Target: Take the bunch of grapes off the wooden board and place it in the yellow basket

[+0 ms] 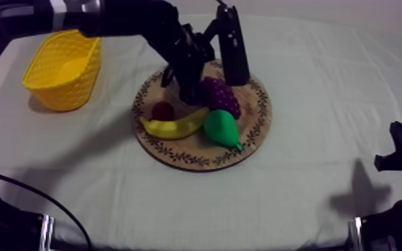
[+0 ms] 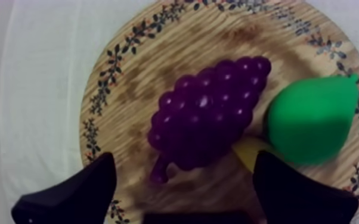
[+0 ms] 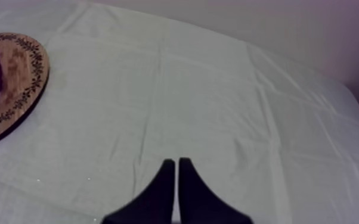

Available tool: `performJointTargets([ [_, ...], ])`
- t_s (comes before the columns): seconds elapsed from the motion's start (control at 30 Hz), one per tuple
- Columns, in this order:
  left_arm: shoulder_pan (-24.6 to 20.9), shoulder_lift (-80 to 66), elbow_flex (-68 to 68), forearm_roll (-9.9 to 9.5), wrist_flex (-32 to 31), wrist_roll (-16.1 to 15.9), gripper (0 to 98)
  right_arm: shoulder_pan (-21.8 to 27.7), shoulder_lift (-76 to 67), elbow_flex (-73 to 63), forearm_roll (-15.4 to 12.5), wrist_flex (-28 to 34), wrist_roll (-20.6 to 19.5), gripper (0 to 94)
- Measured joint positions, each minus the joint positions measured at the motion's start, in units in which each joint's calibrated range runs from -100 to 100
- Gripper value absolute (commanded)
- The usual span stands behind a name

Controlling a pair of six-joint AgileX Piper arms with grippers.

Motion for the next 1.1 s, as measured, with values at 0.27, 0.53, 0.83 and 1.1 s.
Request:
performJointTargets([
  [0.27,0.5,3.1,-2.3,-0.06,0.1,0.4,82.4,0.0,0.0,0.0,0.0,0.0,0.0,0.2],
  [0.53,0.5,5.5,-4.4,-0.36,0.8,0.9,80.6,0.0,0.0,0.0,0.0,0.0,0.0,0.2],
  [0.83,0.6,9.3,-8.8,-0.48,3.8,1.4,78.9,0.0,0.0,0.0,0.0,0.0,0.0,0.2],
  [1.1,0.6,12.5,-13.5,-0.67,7.6,2.0,78.9,0.0,0.0,0.0,0.0,0.0,0.0,0.2],
])
